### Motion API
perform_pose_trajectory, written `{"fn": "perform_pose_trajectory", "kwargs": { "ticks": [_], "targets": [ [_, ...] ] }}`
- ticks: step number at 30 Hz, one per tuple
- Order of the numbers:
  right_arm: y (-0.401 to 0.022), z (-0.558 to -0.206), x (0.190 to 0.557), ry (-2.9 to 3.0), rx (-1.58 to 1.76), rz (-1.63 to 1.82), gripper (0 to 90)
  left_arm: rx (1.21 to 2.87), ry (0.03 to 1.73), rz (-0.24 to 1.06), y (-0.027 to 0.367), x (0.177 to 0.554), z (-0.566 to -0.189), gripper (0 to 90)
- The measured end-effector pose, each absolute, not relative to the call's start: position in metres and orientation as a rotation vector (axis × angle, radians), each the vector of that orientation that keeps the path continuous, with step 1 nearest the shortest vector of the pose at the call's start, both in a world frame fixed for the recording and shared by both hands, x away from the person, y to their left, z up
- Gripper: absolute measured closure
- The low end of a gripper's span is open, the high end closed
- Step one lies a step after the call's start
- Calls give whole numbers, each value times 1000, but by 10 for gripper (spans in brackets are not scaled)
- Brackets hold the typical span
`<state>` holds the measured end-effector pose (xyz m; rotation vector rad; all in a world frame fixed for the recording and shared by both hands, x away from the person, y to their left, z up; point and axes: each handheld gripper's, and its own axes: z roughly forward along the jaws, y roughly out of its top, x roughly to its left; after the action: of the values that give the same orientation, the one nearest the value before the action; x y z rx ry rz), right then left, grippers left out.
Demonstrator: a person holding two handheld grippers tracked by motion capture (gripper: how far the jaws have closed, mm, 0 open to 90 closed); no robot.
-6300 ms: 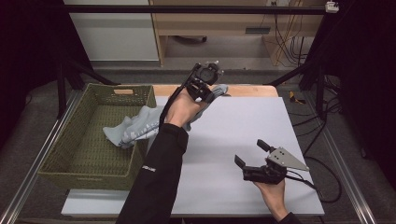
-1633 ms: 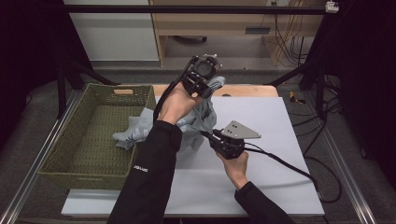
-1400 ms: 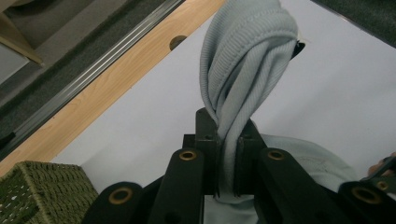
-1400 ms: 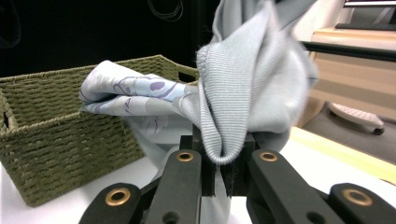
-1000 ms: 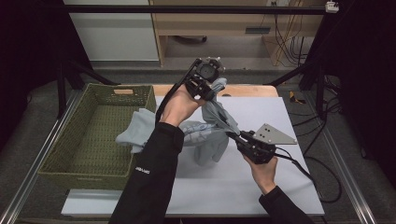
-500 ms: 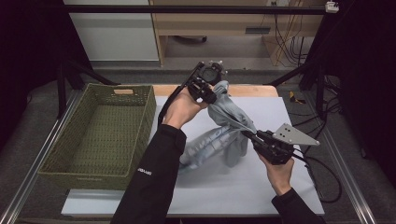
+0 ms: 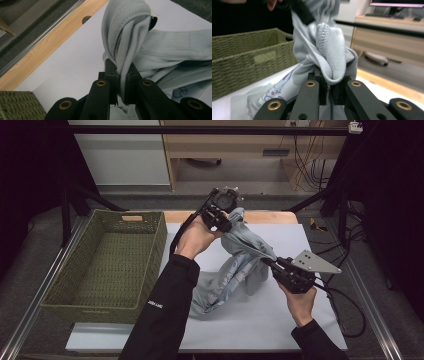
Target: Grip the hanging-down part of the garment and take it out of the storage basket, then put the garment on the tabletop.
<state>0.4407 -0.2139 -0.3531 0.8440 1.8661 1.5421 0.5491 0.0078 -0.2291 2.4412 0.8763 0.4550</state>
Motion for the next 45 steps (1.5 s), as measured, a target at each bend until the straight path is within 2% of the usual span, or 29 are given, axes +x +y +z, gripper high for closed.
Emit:
{"fn": "perform_pose_trajectory", "kwargs": {
  "ticks": [2, 4, 7, 11, 15, 19, 36, 45],
  "targets": [
    [-212, -361, 442, 1895, 853, 1537, 787, 2443, 872, 456, 6, 549, -230, 835],
    [-211, -369, 443, 1917, 863, 1546, 691, 2448, 875, 462, 5, 549, -231, 835],
    [-209, -378, 444, 1905, 861, 1550, 463, 2450, 872, 457, 5, 551, -233, 835],
    [-211, -379, 441, 1857, 873, 1598, 207, 2438, 872, 455, 6, 550, -236, 835],
    [-217, -377, 438, 1824, 871, 1602, 89, 2427, 867, 449, 9, 550, -236, 835],
    [-223, -377, 434, 1807, 897, 1630, 43, 2423, 867, 472, 10, 550, -241, 834],
    [-248, -393, 423, 1795, 936, 1631, 21, 2418, 844, 435, 13, 547, -277, 833],
    [-255, -406, 418, 1802, 950, 1608, 19, 2437, 837, 391, 11, 546, -312, 832]
  ]
}}
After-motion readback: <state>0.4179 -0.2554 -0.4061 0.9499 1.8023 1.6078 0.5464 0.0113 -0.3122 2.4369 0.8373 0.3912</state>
